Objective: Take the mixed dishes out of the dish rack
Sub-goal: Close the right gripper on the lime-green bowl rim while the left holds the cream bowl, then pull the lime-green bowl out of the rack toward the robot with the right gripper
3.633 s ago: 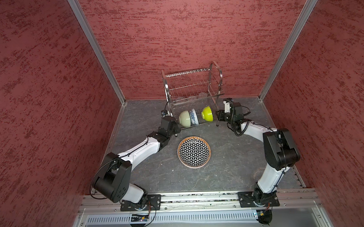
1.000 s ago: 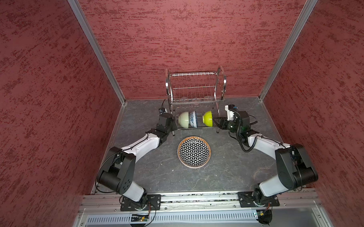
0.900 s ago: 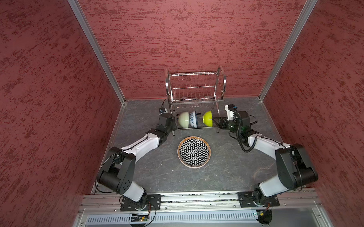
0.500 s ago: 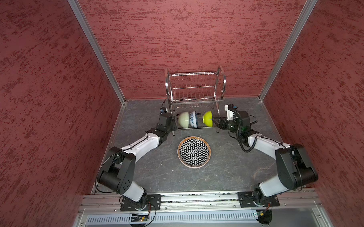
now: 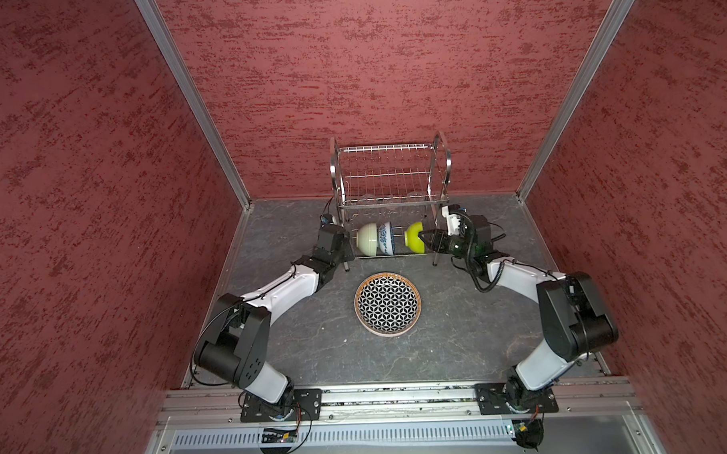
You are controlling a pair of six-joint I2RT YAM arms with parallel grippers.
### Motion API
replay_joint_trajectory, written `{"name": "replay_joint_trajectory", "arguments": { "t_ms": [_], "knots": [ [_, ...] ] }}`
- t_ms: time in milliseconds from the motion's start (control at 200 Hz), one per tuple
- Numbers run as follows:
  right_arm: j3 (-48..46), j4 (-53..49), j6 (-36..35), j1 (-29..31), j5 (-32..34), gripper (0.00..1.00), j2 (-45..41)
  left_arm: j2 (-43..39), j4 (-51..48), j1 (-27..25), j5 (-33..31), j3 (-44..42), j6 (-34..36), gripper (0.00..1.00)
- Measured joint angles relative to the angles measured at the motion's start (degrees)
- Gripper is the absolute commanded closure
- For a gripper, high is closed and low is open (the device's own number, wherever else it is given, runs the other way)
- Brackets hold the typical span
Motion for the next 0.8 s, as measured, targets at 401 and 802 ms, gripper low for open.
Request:
{"name": "replay_joint_trajectory", "arguments": {
  "t_ms": [401, 802],
  "knots": [
    [4.0, 0.9, 0.1, 0.0, -1.4, 0.57, 6.0, 0.0, -0.2, 0.0, -0.1, 0.1, 0.0, 0.90],
    [4.1, 8.4, 4.1, 0.3, -5.6, 0.63, 10.3, 0.0, -0.2, 0.0, -0.1, 0.1, 0.0, 0.90]
  ]
}}
